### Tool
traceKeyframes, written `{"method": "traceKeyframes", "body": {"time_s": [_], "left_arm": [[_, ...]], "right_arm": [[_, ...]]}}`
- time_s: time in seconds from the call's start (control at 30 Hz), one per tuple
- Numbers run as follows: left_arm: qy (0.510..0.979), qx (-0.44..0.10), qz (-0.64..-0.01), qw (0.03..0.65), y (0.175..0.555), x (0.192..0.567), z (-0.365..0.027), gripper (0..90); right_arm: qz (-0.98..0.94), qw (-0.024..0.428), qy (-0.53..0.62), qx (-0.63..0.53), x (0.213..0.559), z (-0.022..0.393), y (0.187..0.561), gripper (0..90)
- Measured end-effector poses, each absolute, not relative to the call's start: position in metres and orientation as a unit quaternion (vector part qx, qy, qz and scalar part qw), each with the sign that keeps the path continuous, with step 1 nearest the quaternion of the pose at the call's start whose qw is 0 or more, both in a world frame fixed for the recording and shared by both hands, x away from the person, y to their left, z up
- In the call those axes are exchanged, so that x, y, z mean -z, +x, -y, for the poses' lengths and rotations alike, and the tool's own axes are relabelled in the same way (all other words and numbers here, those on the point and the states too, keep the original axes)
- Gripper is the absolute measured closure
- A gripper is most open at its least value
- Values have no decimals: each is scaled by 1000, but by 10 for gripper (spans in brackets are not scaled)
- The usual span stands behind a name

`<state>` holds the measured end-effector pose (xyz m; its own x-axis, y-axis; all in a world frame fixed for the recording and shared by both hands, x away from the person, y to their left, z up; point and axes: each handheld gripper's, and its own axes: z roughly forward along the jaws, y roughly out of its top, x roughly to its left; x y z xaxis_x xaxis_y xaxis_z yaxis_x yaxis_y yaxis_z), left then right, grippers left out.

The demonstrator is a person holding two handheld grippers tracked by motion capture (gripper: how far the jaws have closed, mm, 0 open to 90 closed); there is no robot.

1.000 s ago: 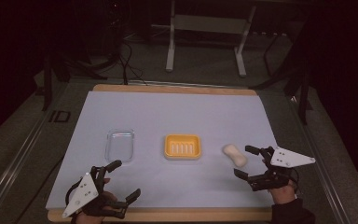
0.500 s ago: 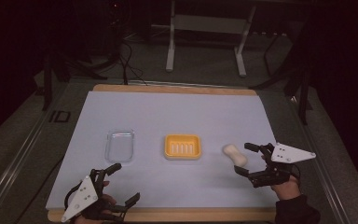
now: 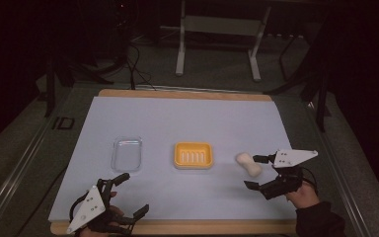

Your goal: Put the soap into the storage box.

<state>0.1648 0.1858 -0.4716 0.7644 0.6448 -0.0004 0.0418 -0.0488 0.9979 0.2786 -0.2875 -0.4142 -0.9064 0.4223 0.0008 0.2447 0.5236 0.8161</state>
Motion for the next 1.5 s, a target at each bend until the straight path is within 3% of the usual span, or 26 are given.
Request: {"method": "traceKeyframes", "body": {"time_s": [0.5, 1.0, 1.5], "left_arm": [[691, -234, -247, 638, 165, 472, -184, 2], [695, -232, -244, 635, 165, 472, -182, 2], [698, -230, -244, 633, 166, 473, -181, 2]], "right_arm": [[-915, 100, 190, -343, 414, 273, 280, 106], [-938, 39, 214, -269, 432, 267, 290, 106], [-947, 17, 242, -210, 441, 273, 295, 108]]}}
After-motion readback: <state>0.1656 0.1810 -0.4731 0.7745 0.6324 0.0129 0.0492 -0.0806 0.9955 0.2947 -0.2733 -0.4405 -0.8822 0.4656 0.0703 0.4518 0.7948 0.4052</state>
